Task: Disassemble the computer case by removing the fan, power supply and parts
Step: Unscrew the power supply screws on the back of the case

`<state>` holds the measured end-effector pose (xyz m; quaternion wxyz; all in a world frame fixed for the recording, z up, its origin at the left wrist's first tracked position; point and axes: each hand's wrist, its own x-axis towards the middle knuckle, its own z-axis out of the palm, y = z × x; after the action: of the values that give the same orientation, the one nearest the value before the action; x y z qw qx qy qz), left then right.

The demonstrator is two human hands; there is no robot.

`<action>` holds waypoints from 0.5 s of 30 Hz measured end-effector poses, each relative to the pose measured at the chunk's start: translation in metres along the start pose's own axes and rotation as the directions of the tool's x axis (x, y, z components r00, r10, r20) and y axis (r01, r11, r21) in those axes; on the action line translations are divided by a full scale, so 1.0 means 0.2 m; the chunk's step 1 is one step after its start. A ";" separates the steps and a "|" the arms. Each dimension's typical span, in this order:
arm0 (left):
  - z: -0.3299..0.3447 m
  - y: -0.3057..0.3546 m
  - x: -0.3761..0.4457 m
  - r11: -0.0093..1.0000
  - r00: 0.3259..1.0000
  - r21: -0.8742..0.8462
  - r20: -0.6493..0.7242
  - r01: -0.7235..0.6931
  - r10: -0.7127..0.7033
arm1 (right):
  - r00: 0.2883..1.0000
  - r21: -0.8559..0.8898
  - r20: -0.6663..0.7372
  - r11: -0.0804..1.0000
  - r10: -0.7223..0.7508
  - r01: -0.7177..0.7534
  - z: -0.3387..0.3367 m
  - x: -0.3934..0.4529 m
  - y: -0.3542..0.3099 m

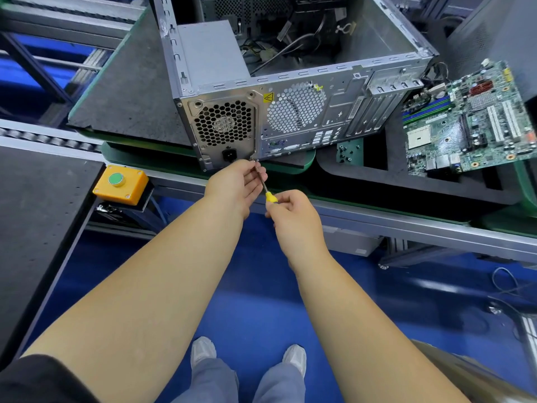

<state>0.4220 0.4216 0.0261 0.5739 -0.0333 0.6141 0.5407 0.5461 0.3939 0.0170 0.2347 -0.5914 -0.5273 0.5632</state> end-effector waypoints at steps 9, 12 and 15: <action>-0.04 -0.05 -0.01 0.997 0.997 -0.023 0.002 -0.077 0.077 | 0.998 -0.036 0.057 0.999 0.016 -0.014 -0.04 0.00 0.09; -0.02 -0.04 -0.03 0.994 0.995 0.028 -0.008 -0.102 0.102 | 0.999 0.040 0.042 0.999 0.017 -0.018 -0.09 -0.01 0.10; 0.05 -0.03 -0.10 0.975 0.997 0.209 0.025 -0.077 0.074 | 0.999 0.085 -0.036 0.996 -0.036 0.039 -0.16 -0.02 0.08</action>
<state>0.4389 0.4144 0.0390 0.5584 0.0552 0.6638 0.4945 0.5825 0.3948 0.0124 0.2795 -0.5803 -0.5096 0.5704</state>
